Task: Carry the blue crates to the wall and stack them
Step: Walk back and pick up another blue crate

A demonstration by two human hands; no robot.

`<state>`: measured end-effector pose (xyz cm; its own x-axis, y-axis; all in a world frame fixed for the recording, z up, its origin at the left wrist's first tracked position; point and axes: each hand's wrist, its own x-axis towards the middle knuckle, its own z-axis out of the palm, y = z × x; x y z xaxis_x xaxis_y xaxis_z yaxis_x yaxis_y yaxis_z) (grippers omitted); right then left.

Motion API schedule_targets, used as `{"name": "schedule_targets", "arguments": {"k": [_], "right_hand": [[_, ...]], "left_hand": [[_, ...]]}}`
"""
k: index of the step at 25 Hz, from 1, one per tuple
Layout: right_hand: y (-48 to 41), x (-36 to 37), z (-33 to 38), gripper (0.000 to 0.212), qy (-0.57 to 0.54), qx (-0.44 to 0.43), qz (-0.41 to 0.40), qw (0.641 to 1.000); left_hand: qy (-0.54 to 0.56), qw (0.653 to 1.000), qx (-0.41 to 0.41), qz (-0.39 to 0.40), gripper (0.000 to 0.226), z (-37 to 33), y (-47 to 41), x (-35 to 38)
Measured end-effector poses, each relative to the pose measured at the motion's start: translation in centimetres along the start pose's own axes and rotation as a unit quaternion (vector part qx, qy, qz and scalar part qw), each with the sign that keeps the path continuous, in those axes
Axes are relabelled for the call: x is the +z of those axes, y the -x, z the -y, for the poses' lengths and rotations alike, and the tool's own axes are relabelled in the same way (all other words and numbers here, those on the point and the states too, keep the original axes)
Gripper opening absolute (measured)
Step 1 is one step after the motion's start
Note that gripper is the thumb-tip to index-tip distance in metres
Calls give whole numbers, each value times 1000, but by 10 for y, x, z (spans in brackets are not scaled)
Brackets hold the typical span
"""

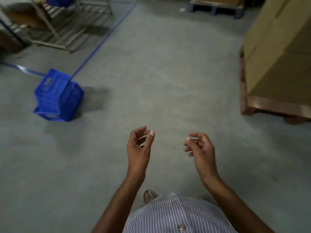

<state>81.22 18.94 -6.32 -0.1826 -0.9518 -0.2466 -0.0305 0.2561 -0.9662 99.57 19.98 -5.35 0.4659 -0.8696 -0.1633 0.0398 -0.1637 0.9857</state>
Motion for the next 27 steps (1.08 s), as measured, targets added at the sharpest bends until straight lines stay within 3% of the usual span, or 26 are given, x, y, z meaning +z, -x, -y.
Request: {"name": "schedule_targets", "arguments": {"k": [6, 10, 20, 27], "right_hand": [[-19, 171, 30, 13, 34, -1, 141, 989], [-68, 279, 46, 12, 41, -17, 192, 980], [-193, 546, 102, 11, 45, -13, 308, 950], [-245, 719, 128, 8, 52, -1, 317, 947]], "left_hand": [[30, 985, -6, -169, 18, -15, -89, -135], [55, 970, -24, -235, 24, -13, -158, -199], [68, 931, -32, -357, 24, -46, -376, -337], [73, 918, -44, -388, 23, -58, -511, -450]]}}
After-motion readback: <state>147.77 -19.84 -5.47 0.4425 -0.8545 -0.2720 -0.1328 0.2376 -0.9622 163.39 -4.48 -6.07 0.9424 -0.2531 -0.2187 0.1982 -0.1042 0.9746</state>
